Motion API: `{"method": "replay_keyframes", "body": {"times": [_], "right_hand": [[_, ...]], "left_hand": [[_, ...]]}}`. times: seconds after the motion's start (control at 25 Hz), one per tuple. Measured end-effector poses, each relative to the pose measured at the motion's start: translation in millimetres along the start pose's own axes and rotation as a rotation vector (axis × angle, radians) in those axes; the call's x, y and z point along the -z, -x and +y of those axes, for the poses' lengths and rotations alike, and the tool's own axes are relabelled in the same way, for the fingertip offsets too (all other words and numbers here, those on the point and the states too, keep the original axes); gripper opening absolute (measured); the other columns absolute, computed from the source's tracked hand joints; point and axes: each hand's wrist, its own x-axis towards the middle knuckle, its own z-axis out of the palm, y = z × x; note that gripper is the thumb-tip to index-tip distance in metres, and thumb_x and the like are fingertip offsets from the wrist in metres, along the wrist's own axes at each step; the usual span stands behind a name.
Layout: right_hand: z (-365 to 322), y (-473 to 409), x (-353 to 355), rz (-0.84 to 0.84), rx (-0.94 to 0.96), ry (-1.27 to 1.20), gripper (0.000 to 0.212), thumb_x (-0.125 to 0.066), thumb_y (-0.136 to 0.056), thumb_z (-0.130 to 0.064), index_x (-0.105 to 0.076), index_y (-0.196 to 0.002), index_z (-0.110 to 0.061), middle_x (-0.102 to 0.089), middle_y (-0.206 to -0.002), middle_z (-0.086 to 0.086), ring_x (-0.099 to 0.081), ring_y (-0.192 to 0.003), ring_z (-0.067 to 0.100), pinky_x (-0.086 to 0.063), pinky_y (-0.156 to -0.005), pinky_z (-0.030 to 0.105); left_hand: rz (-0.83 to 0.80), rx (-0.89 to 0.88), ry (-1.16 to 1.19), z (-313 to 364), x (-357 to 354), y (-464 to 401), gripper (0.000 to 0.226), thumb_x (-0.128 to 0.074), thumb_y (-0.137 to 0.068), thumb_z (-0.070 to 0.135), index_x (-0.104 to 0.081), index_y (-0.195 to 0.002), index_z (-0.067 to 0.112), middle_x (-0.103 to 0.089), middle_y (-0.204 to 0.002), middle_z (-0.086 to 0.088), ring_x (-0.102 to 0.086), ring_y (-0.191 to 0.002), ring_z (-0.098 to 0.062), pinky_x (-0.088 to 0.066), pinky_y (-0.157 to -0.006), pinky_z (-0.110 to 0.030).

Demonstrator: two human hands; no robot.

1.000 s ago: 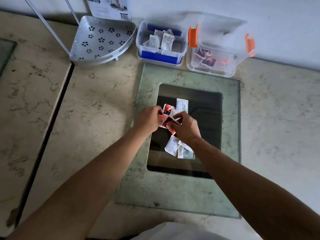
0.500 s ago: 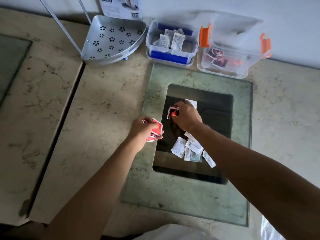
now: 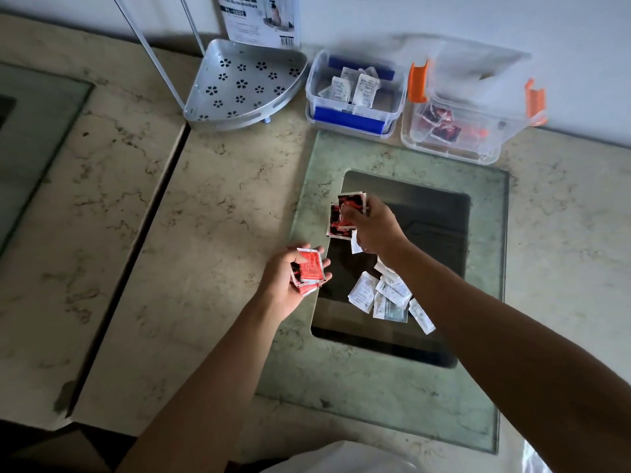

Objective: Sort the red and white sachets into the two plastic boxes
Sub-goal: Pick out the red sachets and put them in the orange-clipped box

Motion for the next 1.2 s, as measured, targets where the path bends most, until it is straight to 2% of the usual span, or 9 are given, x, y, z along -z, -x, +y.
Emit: {"method": "replay_keyframes", "body": {"times": [0.08,0.16,0.28,0.44,0.64,0.76,0.92,1.04,1.2], "right_hand": [[1.0,14.8,-1.9,-0.063,-0.102,-0.237,0.023,-0.067,-0.094,-0.027,-0.061,-0.101,-0.006,-0.063,-0.075,0.014,-0.043,-0.035,0.010,-0.033,-0.038,0.023],[6.3,36.2,-8.6,-0.155,-0.135,-0.225,0.024,-0.063,-0.097,-0.026,-0.061,-0.103,-0.003,-0.062,-0.071,0.011,-0.043,-0.036,0.011,-0.034,-0.037,0.023],[20.1,62.2,-24.0,-0.202,-0.043,0.083,0.020,-0.055,-0.099,-0.029,-0.062,-0.100,-0.010,-0.063,-0.078,0.003,-0.056,-0.063,0.018,-0.044,-0.057,0.029],[24.0,68.4,-24.7,-0.109,-0.016,0.231,0.031,-0.049,-0.099,-0.039,-0.057,-0.118,-0.016,-0.048,-0.102,0.006,-0.051,-0.086,0.023,-0.038,-0.072,0.029],[11.4,60.3,4.1,-0.189,-0.168,-0.304,0.031,-0.049,-0.102,-0.030,-0.042,-0.132,-0.027,-0.063,-0.091,0.009,-0.064,-0.067,0.024,-0.052,-0.048,0.030],[6.1,44.1,28.0,-0.071,-0.202,-0.508,0.035,-0.046,-0.099,-0.028,-0.047,-0.126,-0.006,-0.062,-0.085,0.014,-0.061,-0.065,0.023,-0.047,-0.053,0.033],[-3.0,14.7,69.7,0.042,-0.136,-0.643,0.033,-0.051,-0.093,-0.019,-0.053,-0.116,0.005,-0.064,-0.081,0.020,-0.060,-0.067,0.029,-0.045,-0.057,0.036],[-25.4,-9.4,108.9,0.108,-0.005,-0.636,0.039,-0.069,-0.090,-0.023,-0.057,-0.121,-0.004,-0.074,-0.093,0.018,-0.071,-0.071,0.027,-0.053,-0.066,0.040],[-72.6,-65.7,178.4,0.297,0.181,-0.422,0.026,-0.063,-0.097,-0.024,-0.062,-0.113,-0.004,-0.071,-0.074,0.008,-0.063,-0.053,0.019,-0.045,-0.045,0.026]], "left_hand": [[-0.032,0.018,0.016,1.7,-0.8,1.3,0.011,-0.050,-0.092,0.015,-0.060,-0.094,0.012,-0.065,-0.123,-0.022,-0.062,-0.116,-0.039,-0.051,-0.091,-0.051],[-0.095,0.010,0.002,2.1,-0.6,-0.3,0.021,-0.059,-0.091,0.029,-0.064,-0.098,0.010,-0.067,-0.114,-0.020,-0.064,-0.111,-0.038,-0.050,-0.092,-0.050],[-0.150,-0.039,-0.125,-8.8,-8.4,-2.0,0.047,-0.064,-0.083,0.017,-0.060,-0.125,-0.003,-0.065,-0.106,-0.020,-0.066,-0.091,-0.033,-0.052,-0.083,-0.041],[-0.243,-0.023,-0.082,-14.8,-24.3,-3.3,0.060,-0.036,-0.068,-0.003,-0.058,-0.123,0.002,-0.065,-0.104,-0.022,-0.066,-0.088,-0.035,-0.055,-0.078,-0.039],[-0.255,-0.130,-0.283,-10.0,-67.7,-3.5,0.032,-0.042,-0.093,0.015,-0.071,-0.106,0.012,-0.066,-0.089,-0.019,-0.061,-0.064,-0.033,-0.042,-0.052,-0.033],[-0.200,-0.264,-0.637,-4.9,-101.5,-18.9,0.030,-0.050,-0.090,0.020,-0.069,-0.113,0.017,-0.071,-0.093,-0.012,-0.065,-0.077,-0.027,-0.048,-0.056,-0.034],[-0.143,-0.406,-0.887,17.7,-153.4,-33.8,0.032,-0.060,-0.074,0.026,-0.073,-0.103,0.034,-0.076,-0.102,-0.005,-0.072,-0.094,-0.025,-0.059,-0.084,-0.046],[-0.132,-0.461,-0.896,44.5,-196.1,-47.9,0.030,-0.070,-0.084,0.008,-0.070,-0.100,0.033,-0.075,-0.097,-0.008,-0.073,-0.078,-0.023,-0.062,-0.072,-0.040],[-0.202,-0.623,-0.970,83.4,-287.0,-75.1,0.017,-0.078,-0.081,0.009,-0.067,-0.092,0.017,-0.070,-0.075,-0.010,-0.061,-0.055,-0.021,-0.052,-0.055,-0.035]]}}
